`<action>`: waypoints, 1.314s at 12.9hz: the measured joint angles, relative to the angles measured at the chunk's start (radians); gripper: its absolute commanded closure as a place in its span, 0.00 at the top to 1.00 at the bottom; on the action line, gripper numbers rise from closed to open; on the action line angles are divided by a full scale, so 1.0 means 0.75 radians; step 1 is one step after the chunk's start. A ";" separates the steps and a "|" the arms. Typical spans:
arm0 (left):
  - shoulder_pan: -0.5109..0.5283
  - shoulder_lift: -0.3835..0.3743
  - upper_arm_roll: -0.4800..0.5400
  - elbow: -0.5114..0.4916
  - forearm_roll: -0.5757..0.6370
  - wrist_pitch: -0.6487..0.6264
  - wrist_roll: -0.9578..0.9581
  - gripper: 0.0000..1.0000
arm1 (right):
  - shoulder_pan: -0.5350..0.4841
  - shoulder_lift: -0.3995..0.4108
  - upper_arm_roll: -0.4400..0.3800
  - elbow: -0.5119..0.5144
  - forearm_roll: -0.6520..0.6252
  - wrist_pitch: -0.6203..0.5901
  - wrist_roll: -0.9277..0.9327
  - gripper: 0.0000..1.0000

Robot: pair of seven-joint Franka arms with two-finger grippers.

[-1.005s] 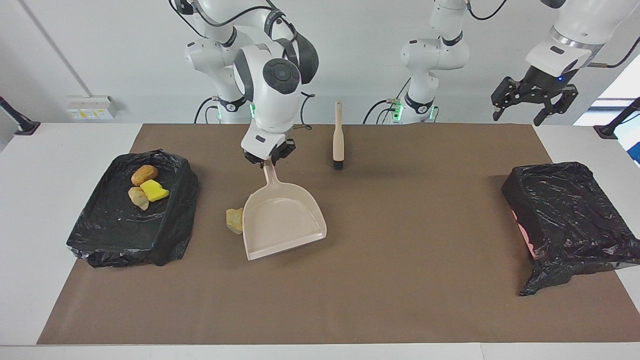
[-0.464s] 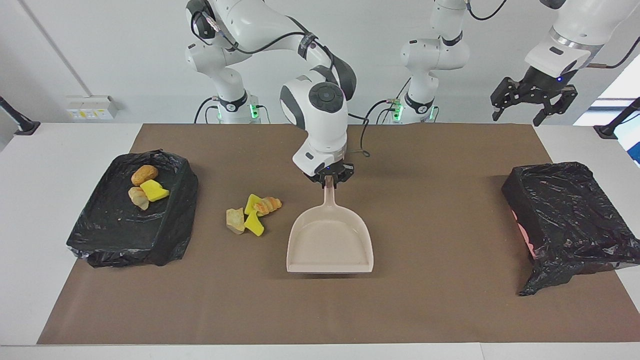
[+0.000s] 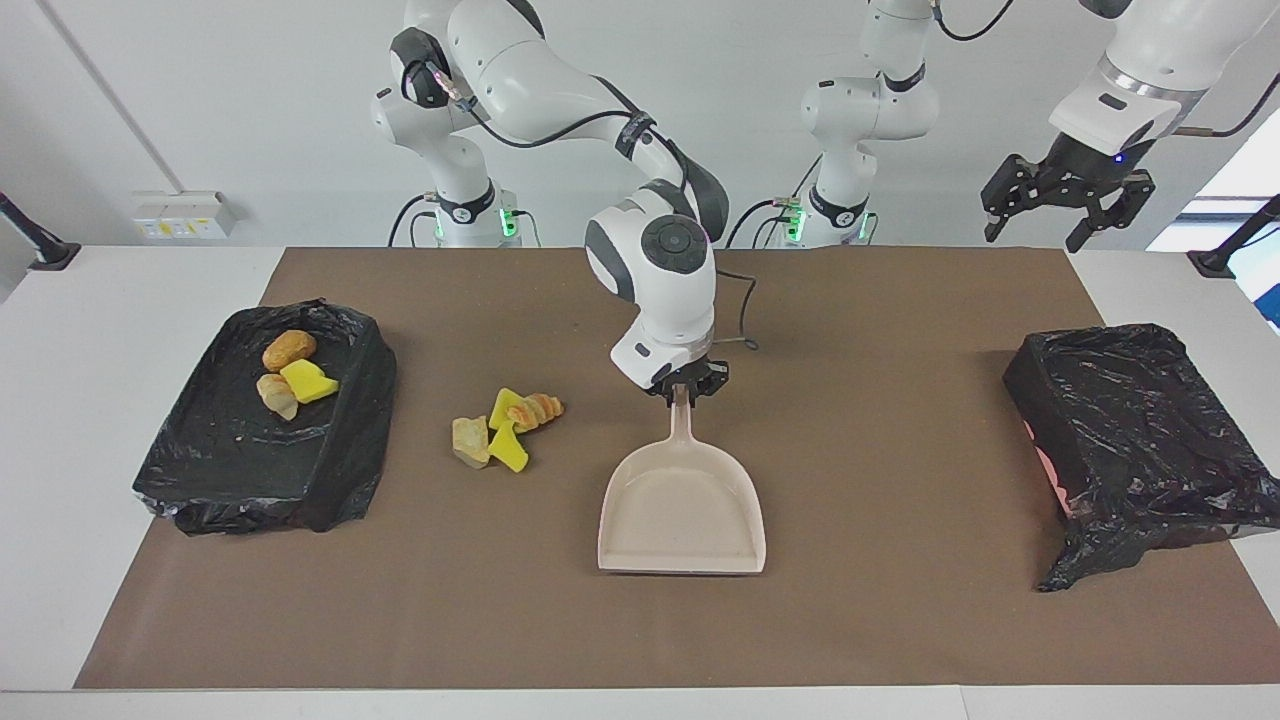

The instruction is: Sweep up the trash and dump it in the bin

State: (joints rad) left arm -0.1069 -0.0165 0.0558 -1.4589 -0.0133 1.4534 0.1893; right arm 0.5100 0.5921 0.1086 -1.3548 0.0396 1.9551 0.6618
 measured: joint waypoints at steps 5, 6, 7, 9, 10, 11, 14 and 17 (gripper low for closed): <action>0.000 0.000 0.000 0.000 0.000 0.000 0.000 1.00 | 0.013 0.030 0.000 -0.011 0.002 0.047 0.000 0.08; 0.000 0.000 0.000 0.000 0.000 0.000 0.000 1.00 | 0.013 0.036 0.000 -0.011 0.002 0.049 0.000 0.37; 0.000 0.000 0.000 0.000 0.000 0.000 0.000 1.00 | 0.013 0.037 0.000 -0.011 0.002 0.049 0.000 0.78; 0.000 0.000 0.000 0.000 0.000 -0.001 0.000 1.00 | 0.014 0.036 0.000 -0.009 0.001 0.049 -0.010 1.00; 0.000 0.000 0.000 0.000 0.000 -0.001 0.000 1.00 | 0.016 0.035 0.000 -0.009 0.000 0.048 -0.041 1.00; 0.000 0.000 0.000 0.000 0.000 -0.001 0.000 1.00 | 0.017 0.031 0.000 -0.008 -0.001 0.035 -0.076 1.00; -0.003 0.000 -0.006 0.000 0.000 -0.001 -0.001 1.00 | 0.011 -0.019 -0.003 -0.001 -0.001 -0.080 -0.122 1.00; -0.003 0.000 -0.008 0.000 0.000 0.010 -0.002 1.00 | 0.002 -0.131 -0.010 0.003 -0.001 -0.266 -0.161 1.00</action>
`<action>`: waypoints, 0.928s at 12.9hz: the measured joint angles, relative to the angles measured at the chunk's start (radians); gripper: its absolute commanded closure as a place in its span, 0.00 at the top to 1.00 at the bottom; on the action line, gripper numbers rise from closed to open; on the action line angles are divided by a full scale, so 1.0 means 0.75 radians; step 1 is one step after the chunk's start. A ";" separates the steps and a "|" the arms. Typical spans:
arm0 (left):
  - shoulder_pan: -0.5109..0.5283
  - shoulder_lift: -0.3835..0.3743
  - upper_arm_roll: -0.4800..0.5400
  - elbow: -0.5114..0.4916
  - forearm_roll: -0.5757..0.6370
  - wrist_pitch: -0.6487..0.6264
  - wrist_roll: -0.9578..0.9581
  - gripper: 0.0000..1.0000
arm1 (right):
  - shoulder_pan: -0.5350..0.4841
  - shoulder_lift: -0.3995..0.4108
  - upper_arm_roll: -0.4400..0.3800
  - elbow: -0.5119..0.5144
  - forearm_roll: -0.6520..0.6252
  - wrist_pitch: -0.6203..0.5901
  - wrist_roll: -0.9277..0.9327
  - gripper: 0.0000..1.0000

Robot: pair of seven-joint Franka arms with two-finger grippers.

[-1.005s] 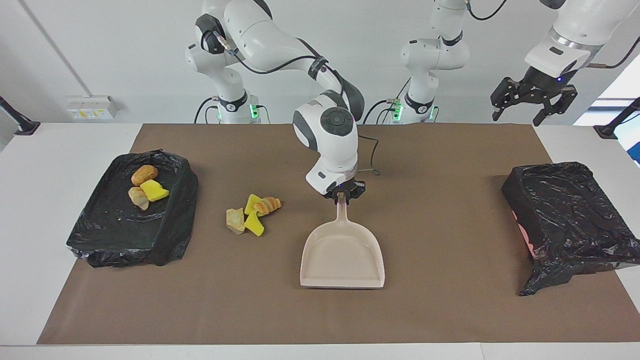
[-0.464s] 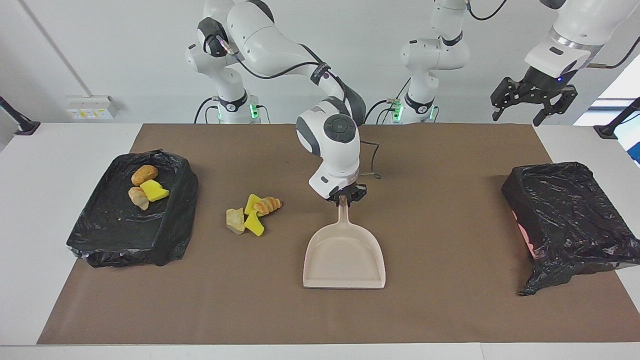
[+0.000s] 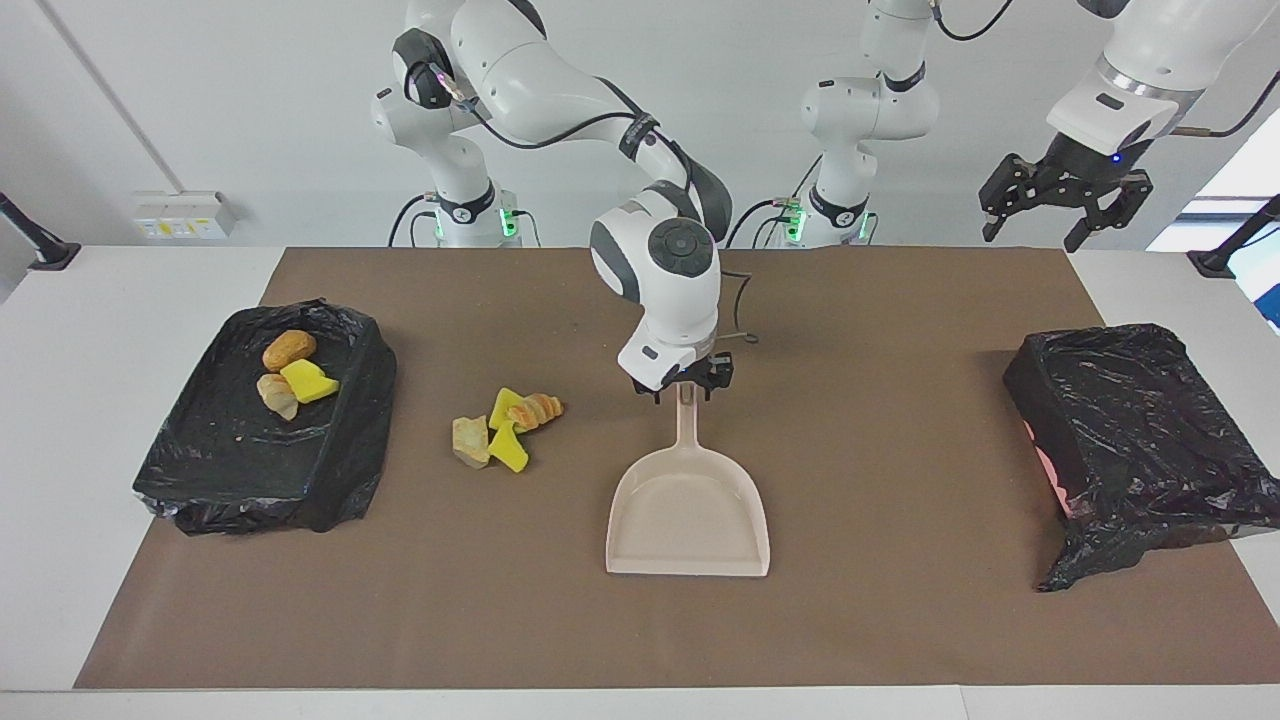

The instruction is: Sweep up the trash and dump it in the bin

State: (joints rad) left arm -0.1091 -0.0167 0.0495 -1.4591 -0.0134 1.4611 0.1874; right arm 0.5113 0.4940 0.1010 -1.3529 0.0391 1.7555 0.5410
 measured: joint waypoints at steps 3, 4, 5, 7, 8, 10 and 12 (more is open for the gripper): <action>-0.005 0.008 -0.011 -0.002 -0.002 0.049 -0.004 1.00 | -0.010 -0.147 -0.001 -0.066 0.000 -0.085 -0.068 1.00; -0.019 0.019 -0.016 -0.003 -0.002 0.069 -0.013 1.00 | -0.009 -0.212 -0.001 -0.112 0.000 -0.110 -0.069 1.00; -0.043 0.036 -0.020 -0.004 -0.002 0.085 -0.027 1.00 | -0.008 -0.283 0.002 -0.160 0.001 -0.165 -0.069 1.00; -0.105 0.092 -0.024 -0.006 -0.002 0.114 -0.050 1.00 | 0.014 -0.407 0.009 -0.256 0.017 -0.281 -0.069 1.00; -0.143 0.123 -0.025 -0.007 -0.002 0.132 -0.076 1.00 | 0.043 -0.457 0.010 -0.316 0.045 -0.294 -0.062 1.00; -0.219 0.180 -0.028 -0.006 -0.002 0.193 -0.167 1.00 | 0.107 -0.554 0.012 -0.482 0.098 -0.259 -0.032 1.00; -0.296 0.231 -0.031 -0.005 -0.001 0.259 -0.263 1.00 | 0.171 -0.664 0.012 -0.706 0.146 -0.147 0.010 1.00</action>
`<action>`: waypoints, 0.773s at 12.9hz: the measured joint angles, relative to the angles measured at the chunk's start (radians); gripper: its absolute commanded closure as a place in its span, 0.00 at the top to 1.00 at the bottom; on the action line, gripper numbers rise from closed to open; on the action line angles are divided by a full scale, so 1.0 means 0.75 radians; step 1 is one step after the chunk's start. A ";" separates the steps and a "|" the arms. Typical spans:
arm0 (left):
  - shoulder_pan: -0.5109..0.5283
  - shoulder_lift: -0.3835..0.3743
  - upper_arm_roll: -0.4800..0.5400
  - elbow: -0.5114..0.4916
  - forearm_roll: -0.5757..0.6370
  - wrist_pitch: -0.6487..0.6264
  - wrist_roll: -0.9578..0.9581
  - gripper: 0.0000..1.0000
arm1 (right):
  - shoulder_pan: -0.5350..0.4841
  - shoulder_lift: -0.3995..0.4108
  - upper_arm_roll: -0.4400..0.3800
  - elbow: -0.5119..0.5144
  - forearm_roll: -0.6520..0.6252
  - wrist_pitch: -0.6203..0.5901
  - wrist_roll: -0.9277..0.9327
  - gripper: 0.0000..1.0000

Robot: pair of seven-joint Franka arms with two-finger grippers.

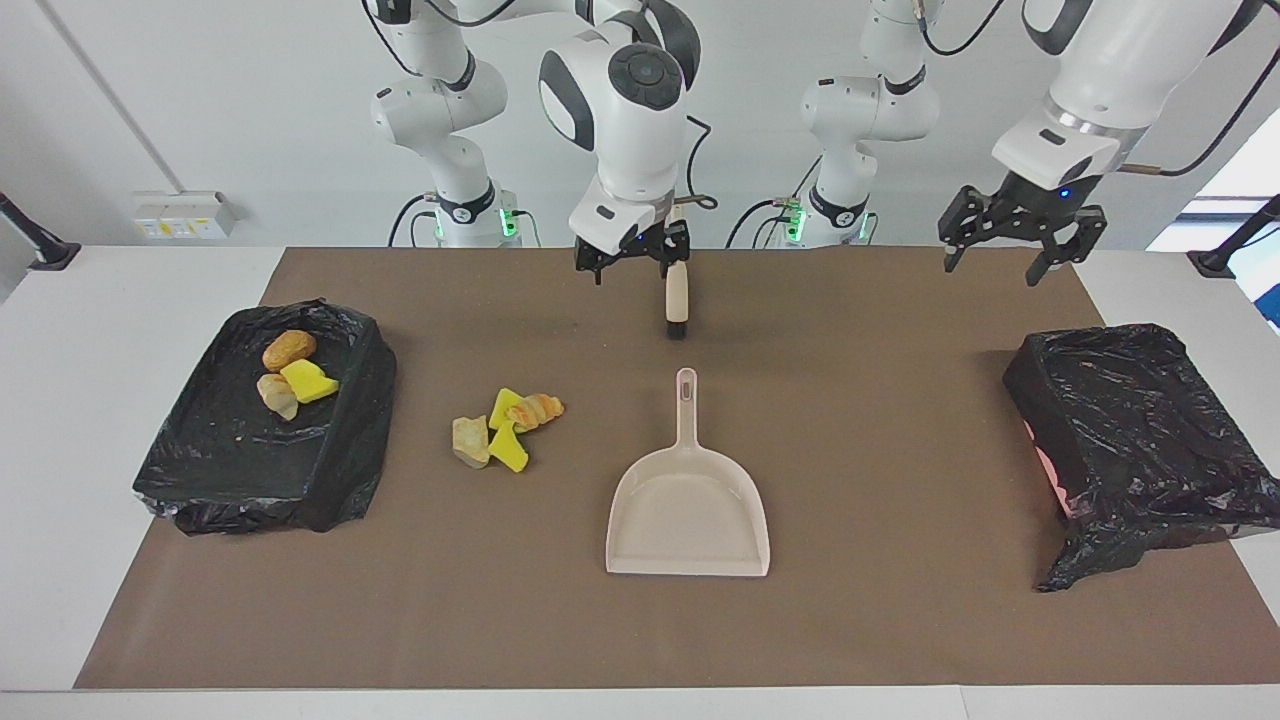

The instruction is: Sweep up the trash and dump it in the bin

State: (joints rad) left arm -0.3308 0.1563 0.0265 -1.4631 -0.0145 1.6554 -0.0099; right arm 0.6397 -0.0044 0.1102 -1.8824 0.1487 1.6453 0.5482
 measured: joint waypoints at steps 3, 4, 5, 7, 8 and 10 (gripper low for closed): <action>-0.102 0.057 -0.004 0.001 0.000 0.075 -0.129 1.00 | 0.135 -0.114 0.002 -0.290 0.069 0.204 0.189 1.00; -0.126 0.073 -0.005 0.001 -0.001 0.108 -0.168 1.00 | 0.177 -0.126 0.002 -0.345 0.100 0.260 0.253 1.00; -0.154 0.090 -0.006 0.001 -0.002 0.149 -0.212 1.00 | 0.213 -0.129 0.003 -0.388 0.135 0.319 0.305 1.00; -0.217 0.133 -0.008 -0.001 -0.002 0.191 -0.277 1.00 | 0.263 -0.128 0.002 -0.466 0.178 0.424 0.368 1.00; -0.255 0.167 -0.008 -0.003 -0.002 0.219 -0.311 1.00 | 0.286 -0.126 0.002 -0.501 0.196 0.472 0.392 1.00; -0.315 0.243 -0.009 -0.007 -0.001 0.320 -0.376 1.00 | 0.346 -0.102 0.002 -0.554 0.210 0.582 0.459 1.00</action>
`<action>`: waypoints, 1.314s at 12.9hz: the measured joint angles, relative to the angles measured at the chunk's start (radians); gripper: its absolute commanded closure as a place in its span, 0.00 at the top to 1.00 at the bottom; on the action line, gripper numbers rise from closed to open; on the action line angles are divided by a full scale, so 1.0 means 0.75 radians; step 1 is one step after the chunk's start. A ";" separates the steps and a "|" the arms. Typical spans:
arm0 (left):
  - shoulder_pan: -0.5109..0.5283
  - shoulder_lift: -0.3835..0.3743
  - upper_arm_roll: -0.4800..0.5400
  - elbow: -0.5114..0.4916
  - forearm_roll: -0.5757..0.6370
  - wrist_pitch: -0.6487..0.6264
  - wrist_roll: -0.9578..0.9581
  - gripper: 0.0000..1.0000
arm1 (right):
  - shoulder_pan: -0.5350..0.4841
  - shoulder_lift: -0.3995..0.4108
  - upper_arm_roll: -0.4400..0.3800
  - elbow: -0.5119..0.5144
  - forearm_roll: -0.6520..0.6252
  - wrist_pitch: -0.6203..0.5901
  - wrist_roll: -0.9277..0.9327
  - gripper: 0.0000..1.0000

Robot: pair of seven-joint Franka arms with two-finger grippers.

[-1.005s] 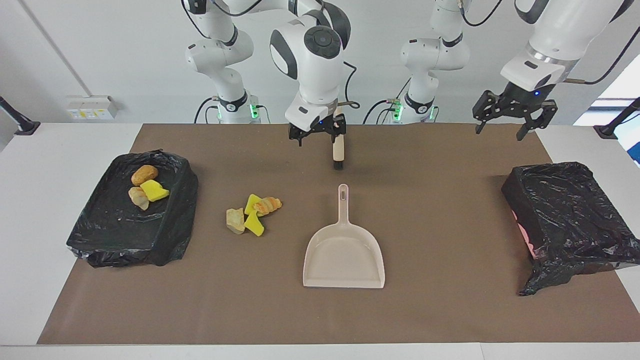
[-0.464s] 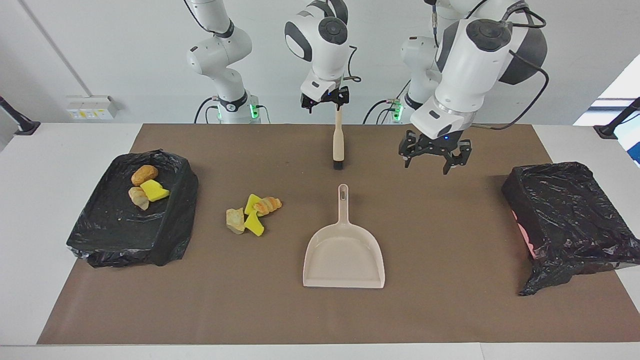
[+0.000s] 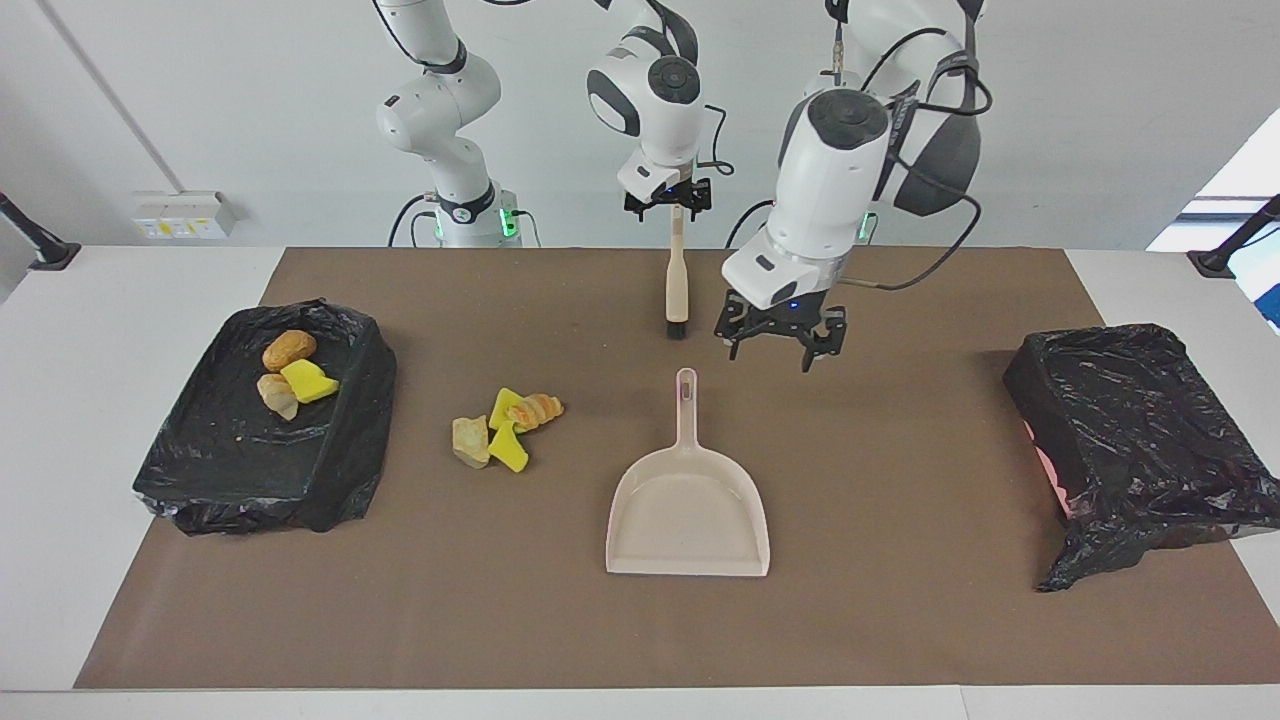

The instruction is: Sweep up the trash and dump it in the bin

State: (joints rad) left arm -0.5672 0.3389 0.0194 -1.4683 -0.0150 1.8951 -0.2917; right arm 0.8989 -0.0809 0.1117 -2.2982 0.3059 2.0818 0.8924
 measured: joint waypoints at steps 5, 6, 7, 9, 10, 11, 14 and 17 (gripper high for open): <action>-0.043 0.076 -0.002 -0.111 -0.001 0.212 -0.016 1.00 | 0.044 0.056 -0.004 -0.058 0.004 0.096 0.034 1.00; -0.045 0.079 -0.002 -0.151 -0.001 0.264 -0.017 1.00 | 0.046 0.056 -0.004 -0.065 0.010 0.099 0.034 1.00; -0.049 0.079 -0.002 -0.187 -0.001 0.300 -0.017 1.00 | 0.052 0.056 -0.004 -0.069 0.019 0.099 0.034 1.00; -0.061 0.080 -0.003 -0.225 -0.001 0.334 -0.018 1.00 | 0.062 0.055 -0.004 -0.072 0.032 0.100 0.034 0.82; -0.074 0.088 -0.002 -0.234 -0.001 0.343 -0.033 1.00 | 0.064 0.055 -0.004 -0.073 0.033 0.101 0.034 0.55; -0.090 0.106 -0.003 -0.239 -0.001 0.368 -0.063 1.00 | 0.065 0.055 -0.004 -0.073 0.033 0.103 0.034 0.29; -0.113 0.160 -0.002 -0.240 0.000 0.416 -0.102 0.60 | 0.065 0.055 -0.004 -0.073 0.040 0.109 0.035 0.00; -0.113 0.163 0.004 -0.239 0.000 0.410 -0.105 0.06 | 0.064 0.056 -0.006 -0.074 0.084 0.114 0.035 0.00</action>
State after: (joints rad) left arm -0.6521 0.4611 0.0222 -1.6478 -0.0152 2.2023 -0.3707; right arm 0.9469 -0.0389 0.1073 -2.3538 0.3687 2.1671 0.9186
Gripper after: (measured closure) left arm 0.357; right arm 0.731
